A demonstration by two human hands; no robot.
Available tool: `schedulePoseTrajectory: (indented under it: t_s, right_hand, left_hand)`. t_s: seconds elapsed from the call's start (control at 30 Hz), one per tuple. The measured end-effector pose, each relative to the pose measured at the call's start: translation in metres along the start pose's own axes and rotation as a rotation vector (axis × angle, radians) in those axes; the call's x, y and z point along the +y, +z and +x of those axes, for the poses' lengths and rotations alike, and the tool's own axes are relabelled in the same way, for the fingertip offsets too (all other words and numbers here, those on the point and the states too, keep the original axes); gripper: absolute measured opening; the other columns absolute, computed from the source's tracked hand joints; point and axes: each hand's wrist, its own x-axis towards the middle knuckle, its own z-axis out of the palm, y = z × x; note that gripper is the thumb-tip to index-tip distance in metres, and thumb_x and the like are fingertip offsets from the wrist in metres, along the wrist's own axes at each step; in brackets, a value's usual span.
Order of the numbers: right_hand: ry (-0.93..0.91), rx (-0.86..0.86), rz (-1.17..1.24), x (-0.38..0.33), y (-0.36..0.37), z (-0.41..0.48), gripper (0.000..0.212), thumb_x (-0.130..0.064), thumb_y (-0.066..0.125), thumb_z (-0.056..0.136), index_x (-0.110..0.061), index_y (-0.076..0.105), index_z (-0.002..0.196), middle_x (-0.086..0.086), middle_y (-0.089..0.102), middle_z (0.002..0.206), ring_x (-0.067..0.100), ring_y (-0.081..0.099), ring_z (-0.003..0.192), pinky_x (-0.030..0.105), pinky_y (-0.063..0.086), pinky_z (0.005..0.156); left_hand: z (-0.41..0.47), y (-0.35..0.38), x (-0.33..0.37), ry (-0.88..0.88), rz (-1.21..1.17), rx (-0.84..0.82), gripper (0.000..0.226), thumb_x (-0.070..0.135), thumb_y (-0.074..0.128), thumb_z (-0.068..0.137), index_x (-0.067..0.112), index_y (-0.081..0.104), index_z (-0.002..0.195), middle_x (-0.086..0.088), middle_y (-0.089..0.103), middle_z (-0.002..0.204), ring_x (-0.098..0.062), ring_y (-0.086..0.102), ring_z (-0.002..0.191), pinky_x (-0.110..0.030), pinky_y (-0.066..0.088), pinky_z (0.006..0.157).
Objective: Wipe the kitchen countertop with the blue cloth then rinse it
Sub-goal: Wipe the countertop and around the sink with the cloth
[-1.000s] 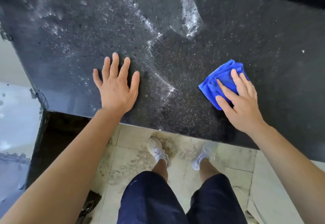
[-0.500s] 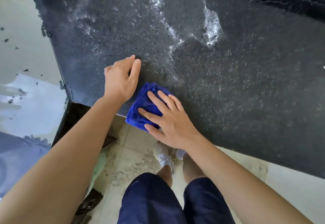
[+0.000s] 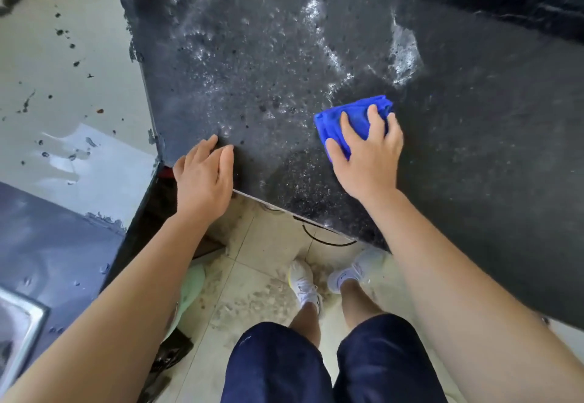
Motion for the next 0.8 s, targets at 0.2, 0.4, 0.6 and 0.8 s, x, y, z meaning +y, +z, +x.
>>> schedulePoseTrajectory:
  t_s: [0.2, 0.4, 0.6, 0.8]
  right_hand:
    - [-0.338, -0.117, 0.033, -0.103, 0.028, -0.043, 0.053, -0.055, 0.049, 0.091, -0.035, 0.053, 0.140, 0.014, 0.030, 0.159, 0.048, 0.020, 0.142, 0.060, 0.014, 0.116]
    - [-0.338, -0.032, -0.017, 0.002, 0.004, -0.016, 0.050, -0.058, 0.047, 0.087, -0.043, 0.059, 0.133, 0.002, 0.038, 0.155, 0.034, 0.031, 0.141, 0.050, 0.028, 0.110]
    - [0.158, -0.009, -0.062, 0.099, -0.030, -0.003, 0.053, -0.062, 0.050, 0.088, -0.045, 0.050, 0.139, -0.001, 0.025, 0.158, 0.034, 0.024, 0.140, 0.055, 0.026, 0.111]
    - [0.033, -0.038, -0.044, -0.003, -0.007, -0.027, 0.053, -0.057, 0.044, 0.088, -0.038, 0.054, 0.137, 0.008, 0.032, 0.155, 0.041, 0.030, 0.134, 0.057, 0.025, 0.104]
  left_hand:
    - [0.005, -0.008, -0.017, -0.099, 0.038, 0.089, 0.052, 0.039, 0.020, 0.103, 0.019, 0.065, 0.118, -0.004, 0.056, 0.138, -0.030, 0.044, 0.130, -0.053, 0.027, 0.108]
    - [0.008, 0.004, 0.007, -0.063, 0.043, 0.076, 0.049, 0.038, 0.024, 0.107, 0.021, 0.066, 0.125, -0.004, 0.047, 0.149, -0.027, 0.036, 0.140, -0.050, 0.018, 0.115]
    - [0.004, 0.015, 0.024, -0.055, -0.041, 0.071, 0.050, 0.039, 0.023, 0.107, 0.019, 0.064, 0.129, -0.004, 0.044, 0.152, -0.025, 0.032, 0.143, -0.049, 0.019, 0.118]
    - [-0.009, 0.000, -0.006, -0.113, 0.029, 0.038, 0.052, 0.044, 0.018, 0.106, 0.026, 0.058, 0.135, -0.003, 0.037, 0.157, -0.024, 0.026, 0.146, -0.051, 0.011, 0.119]
